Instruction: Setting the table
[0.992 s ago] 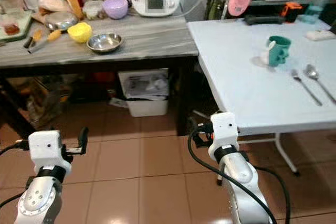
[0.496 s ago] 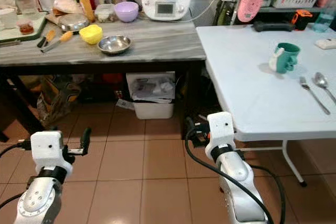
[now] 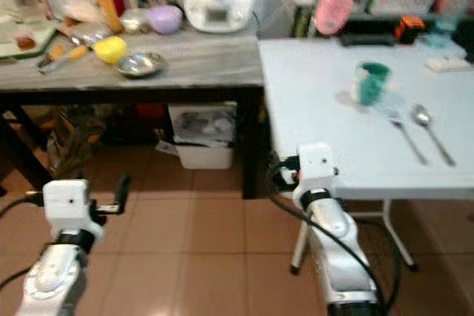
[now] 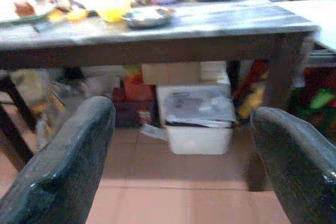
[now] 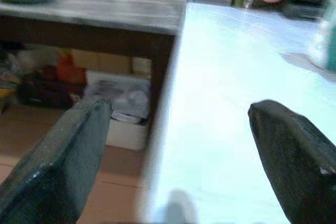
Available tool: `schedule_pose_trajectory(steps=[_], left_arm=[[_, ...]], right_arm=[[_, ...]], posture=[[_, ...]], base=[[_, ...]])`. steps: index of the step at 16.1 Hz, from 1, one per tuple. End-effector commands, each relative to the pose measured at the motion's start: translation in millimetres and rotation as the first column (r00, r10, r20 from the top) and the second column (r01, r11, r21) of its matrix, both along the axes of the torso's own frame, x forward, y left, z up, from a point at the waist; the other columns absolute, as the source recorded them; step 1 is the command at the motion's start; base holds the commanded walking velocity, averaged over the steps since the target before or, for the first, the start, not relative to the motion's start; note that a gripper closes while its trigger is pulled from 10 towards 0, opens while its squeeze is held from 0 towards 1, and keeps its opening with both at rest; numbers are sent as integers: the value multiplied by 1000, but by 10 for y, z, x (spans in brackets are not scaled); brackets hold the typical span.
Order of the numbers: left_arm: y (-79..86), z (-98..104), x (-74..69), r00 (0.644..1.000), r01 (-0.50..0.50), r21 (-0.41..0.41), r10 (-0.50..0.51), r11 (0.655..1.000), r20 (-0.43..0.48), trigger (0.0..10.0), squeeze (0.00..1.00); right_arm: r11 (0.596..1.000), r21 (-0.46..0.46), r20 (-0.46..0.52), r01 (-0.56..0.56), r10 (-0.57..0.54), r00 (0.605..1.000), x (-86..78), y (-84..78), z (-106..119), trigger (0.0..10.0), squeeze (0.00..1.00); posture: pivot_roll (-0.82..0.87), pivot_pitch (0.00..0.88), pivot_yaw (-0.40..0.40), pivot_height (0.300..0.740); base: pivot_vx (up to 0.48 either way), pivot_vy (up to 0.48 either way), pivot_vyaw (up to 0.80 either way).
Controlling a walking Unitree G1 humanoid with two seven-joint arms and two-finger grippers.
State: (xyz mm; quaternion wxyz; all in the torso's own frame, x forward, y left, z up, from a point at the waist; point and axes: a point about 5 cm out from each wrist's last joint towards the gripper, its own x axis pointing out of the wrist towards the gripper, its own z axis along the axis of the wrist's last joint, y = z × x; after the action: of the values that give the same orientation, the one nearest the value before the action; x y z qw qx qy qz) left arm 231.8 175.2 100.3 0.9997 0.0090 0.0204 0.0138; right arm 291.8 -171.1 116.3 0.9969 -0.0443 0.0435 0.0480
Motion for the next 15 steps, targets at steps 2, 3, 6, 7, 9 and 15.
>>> schedule_pose_trajectory(steps=[2,3,6,7,9,15], left_arm=[[21,29,20,1000,5,12,-5,1000,9,10000,0],[26,28,24,1000,5,13,-5,1000,9,10000,0],[30,26,25,1000,6,15,-7,1000,9,10000,0],[19,24,30,1000,11,16,-11,1000,8,10000,0],[22,17,41,1000,11,19,-12,1000,8,10000,0],[13,71,97,999,-4,29,3,1000,48,10000,0]], right_arm=[[1000,-20,-11,9,-9,1000,12,-7,-18,10000,0],[999,-44,-5,13,-13,1000,22,2,-15,10000,0],[1000,-9,2,20,-20,1000,38,6,-14,10000,0],[997,-62,25,49,-48,999,59,-17,0,10000,0],[996,-78,33,45,-43,999,61,-2,1,10000,0],[999,-52,35,12,-11,999,56,26,-3,10000,0]], posture=[[-210,0,43,740],[-210,0,42,740],[-211,0,45,740],[-210,0,44,740],[-212,0,47,740],[-215,0,56,740]], base=[[0,-480,0],[0,-480,0],[0,-480,0],[0,-322,0],[0,-311,0],[0,0,0]])
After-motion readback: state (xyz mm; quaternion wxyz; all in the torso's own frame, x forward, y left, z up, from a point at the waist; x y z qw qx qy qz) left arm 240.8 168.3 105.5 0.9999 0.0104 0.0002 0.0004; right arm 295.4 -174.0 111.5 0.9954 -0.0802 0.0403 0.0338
